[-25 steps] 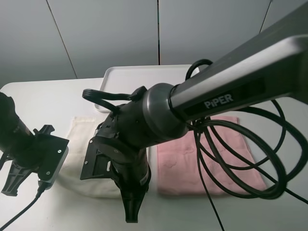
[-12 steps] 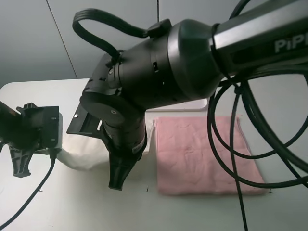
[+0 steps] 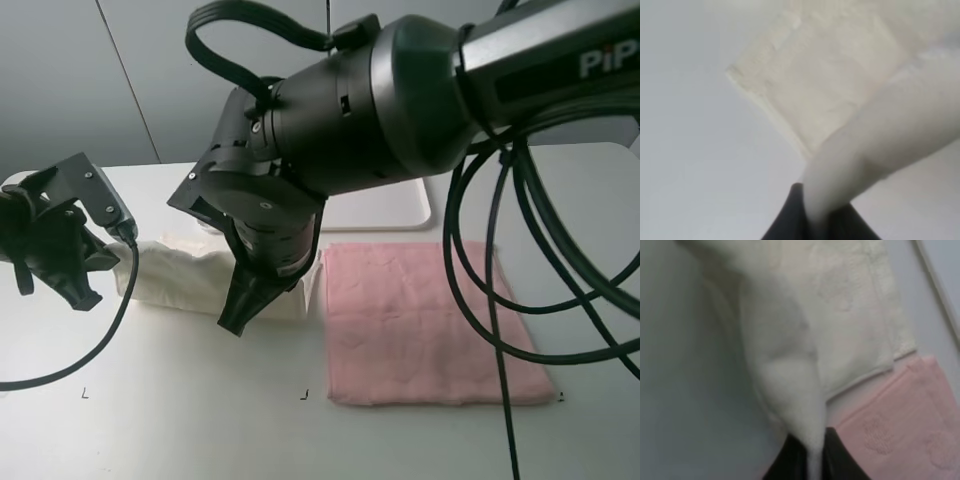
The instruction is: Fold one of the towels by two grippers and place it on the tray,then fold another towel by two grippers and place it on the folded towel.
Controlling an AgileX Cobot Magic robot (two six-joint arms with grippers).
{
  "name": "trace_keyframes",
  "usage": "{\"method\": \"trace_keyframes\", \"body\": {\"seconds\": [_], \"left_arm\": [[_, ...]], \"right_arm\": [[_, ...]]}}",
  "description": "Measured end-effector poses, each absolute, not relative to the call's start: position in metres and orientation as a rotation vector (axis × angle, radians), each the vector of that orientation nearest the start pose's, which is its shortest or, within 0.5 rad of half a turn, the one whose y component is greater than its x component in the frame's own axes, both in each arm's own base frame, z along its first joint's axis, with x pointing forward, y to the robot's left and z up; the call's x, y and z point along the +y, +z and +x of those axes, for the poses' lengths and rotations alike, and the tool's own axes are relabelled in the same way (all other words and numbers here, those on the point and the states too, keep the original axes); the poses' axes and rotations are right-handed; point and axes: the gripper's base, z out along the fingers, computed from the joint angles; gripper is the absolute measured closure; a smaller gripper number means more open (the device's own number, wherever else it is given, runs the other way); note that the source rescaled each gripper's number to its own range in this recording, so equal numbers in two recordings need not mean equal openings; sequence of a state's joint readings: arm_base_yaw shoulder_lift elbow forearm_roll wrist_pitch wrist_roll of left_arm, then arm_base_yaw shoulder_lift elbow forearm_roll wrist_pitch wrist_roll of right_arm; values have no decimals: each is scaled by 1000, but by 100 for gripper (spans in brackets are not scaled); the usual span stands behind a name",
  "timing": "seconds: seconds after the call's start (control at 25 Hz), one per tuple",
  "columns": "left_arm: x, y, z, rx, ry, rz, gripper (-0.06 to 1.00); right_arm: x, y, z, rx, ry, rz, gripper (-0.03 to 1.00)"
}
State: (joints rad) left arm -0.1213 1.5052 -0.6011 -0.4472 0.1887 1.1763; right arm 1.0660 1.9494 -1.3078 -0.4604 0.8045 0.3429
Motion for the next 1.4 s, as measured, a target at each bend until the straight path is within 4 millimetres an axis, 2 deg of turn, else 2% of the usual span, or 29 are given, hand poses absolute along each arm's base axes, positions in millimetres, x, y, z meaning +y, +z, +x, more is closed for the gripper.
{"method": "trace_keyframes", "body": {"seconds": [0.16,0.36,0.44,0.52,0.56,0.64,0.68,0.76,0.8,0.84,0.92,1.12,1.28,1.4], "left_arm": [[-37,161,261,2313,155,1013,93],[-35,151,267,2326,182,968,92],[-34,150,269,2320,202,944,87],[-32,152,273,2302,231,876,74],[-31,153,275,2288,248,833,64],[-29,156,278,2269,266,765,41],[-29,157,279,2264,270,743,27],[-29,161,284,2254,264,703,7],[-30,163,287,2252,252,694,0],[-31,167,291,2251,236,690,-4],[-35,174,297,2258,194,694,-5],[-43,185,319,2328,45,650,-5],[-41,173,343,2538,-56,560,-5],[-35,157,365,2744,16,468,-5]], "right_arm": [[322,172,224,2430,-167,-1242,97],[326,159,227,2438,-155,-1215,97],[328,155,230,2425,-153,-1194,97],[329,151,233,2405,-160,-1167,93],[330,150,235,2393,-165,-1146,87],[330,149,240,2369,-177,-1092,68],[330,149,242,2371,-171,-1045,56],[330,151,245,2369,-157,-959,22],[329,151,247,2371,-156,-931,10],[328,151,248,2374,-157,-915,2],[326,151,249,2383,-179,-908,-2],[317,146,252,2508,-142,-874,-3],[297,139,263,2737,0,-825,-3],[288,137,267,2848,118,-834,-3]]}}
